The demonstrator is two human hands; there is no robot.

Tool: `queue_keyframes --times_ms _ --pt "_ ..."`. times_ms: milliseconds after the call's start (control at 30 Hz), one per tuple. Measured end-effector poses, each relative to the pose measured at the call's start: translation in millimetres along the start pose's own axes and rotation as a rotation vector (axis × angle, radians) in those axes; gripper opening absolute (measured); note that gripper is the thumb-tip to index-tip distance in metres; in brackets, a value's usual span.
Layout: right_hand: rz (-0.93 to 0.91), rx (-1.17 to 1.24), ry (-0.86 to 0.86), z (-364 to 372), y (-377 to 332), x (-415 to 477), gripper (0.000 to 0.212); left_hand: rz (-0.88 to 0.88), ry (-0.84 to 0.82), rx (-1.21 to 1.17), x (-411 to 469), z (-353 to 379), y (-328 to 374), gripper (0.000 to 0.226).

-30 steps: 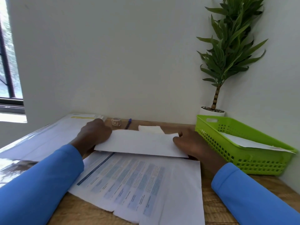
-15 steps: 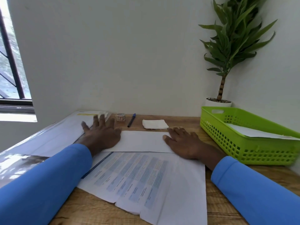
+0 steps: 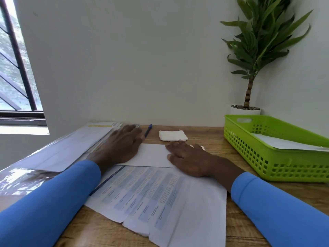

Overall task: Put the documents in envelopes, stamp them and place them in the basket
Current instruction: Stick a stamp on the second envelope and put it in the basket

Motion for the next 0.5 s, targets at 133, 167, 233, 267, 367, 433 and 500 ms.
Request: queue_keyframes --times_ms 133,167,233,267,367,433,500 --pt "0.05 -0.006 -0.033 0 -11 3 0.06 -0.007 -0.251 -0.352 -1 -3 8 0.06" --pt "0.051 -0.003 -0.027 0 -14 4 0.06 -0.016 -0.253 -0.403 0 -4 6 0.063" --pt "0.022 0.0 -0.01 0 -24 7 0.06 -0.033 -0.249 -0.47 0 -7 3 0.071" --pt "-0.012 0.003 -0.007 0 -30 8 0.059 -0.034 -0.257 -0.477 0 -8 3 0.074" --pt "-0.119 -0.026 -0.021 1 -45 10 0.057 -0.012 -0.278 -0.378 2 -1 5 0.067" --pt "-0.186 -0.06 -0.021 3 -52 12 0.057 0.019 -0.274 -0.287 4 5 5 0.065" --pt "-0.234 -0.07 -0.028 6 -55 15 0.058 0.029 -0.271 -0.248 5 8 5 0.064"
Point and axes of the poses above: each hand's wrist, its own x-axis towards the middle knuckle, its own z-axis out of the palm, y = z × x, the point moved 1 cm from there along x, towards the middle knuckle, and after that the axes turned 11 degrees about -y, right-handed, at the moved point
